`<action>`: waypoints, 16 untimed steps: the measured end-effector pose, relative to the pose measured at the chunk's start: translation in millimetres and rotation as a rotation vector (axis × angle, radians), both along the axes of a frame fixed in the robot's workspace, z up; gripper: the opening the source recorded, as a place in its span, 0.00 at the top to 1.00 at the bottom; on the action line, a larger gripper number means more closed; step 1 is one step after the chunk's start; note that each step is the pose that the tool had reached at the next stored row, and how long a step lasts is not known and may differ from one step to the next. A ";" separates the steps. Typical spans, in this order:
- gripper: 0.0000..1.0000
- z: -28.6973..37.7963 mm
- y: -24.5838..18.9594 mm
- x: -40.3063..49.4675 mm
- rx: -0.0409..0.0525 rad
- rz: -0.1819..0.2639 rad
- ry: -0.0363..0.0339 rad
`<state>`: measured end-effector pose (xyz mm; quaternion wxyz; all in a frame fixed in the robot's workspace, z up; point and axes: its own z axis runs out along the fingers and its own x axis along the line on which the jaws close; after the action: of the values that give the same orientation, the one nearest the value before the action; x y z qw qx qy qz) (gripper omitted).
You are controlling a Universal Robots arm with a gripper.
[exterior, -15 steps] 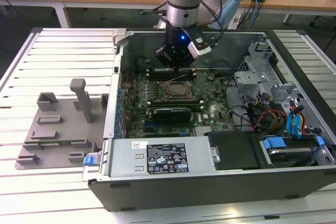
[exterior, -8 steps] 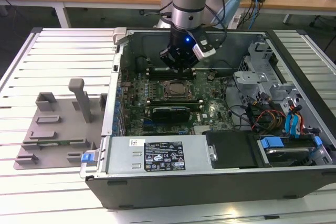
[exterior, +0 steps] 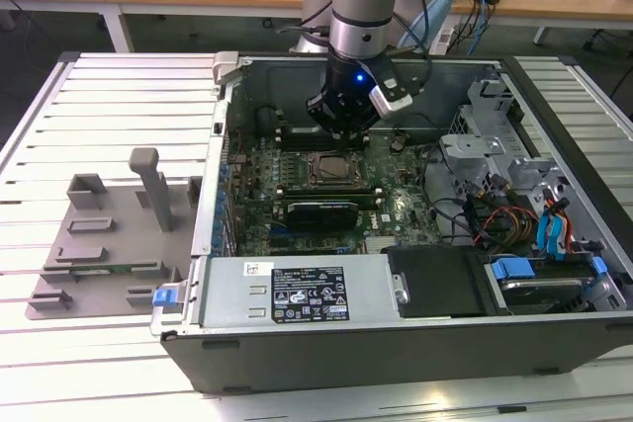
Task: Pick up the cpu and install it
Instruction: 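Install the first cpu locking lever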
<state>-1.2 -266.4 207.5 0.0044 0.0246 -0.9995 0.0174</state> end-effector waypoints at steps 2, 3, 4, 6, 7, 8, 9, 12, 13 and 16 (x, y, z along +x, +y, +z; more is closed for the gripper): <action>0.89 -1.2 0.0 1.5 0.0000 0.000 0.0000; 0.89 -1.5 -0.1 1.7 0.0000 0.000 0.0000; 0.89 -2.1 -0.9 1.9 0.0002 0.000 -0.0001; 0.89 -2.5 -2.6 1.9 0.0001 0.000 0.0000; 0.89 -2.9 -3.0 1.8 0.0002 0.000 -0.0001; 0.89 -3.2 -3.2 1.9 -0.0003 0.000 0.0001; 0.89 -3.5 -3.2 2.1 -0.0005 0.000 0.0003; 0.89 -6.7 -3.1 3.2 -0.0001 0.000 0.0001; 0.89 -7.0 -3.1 3.5 -0.0004 0.000 0.0003; 0.89 -7.2 -3.0 3.6 0.0033 0.000 -0.0001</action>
<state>2.4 -269.3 200.3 0.0044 0.0246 -0.9996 0.0157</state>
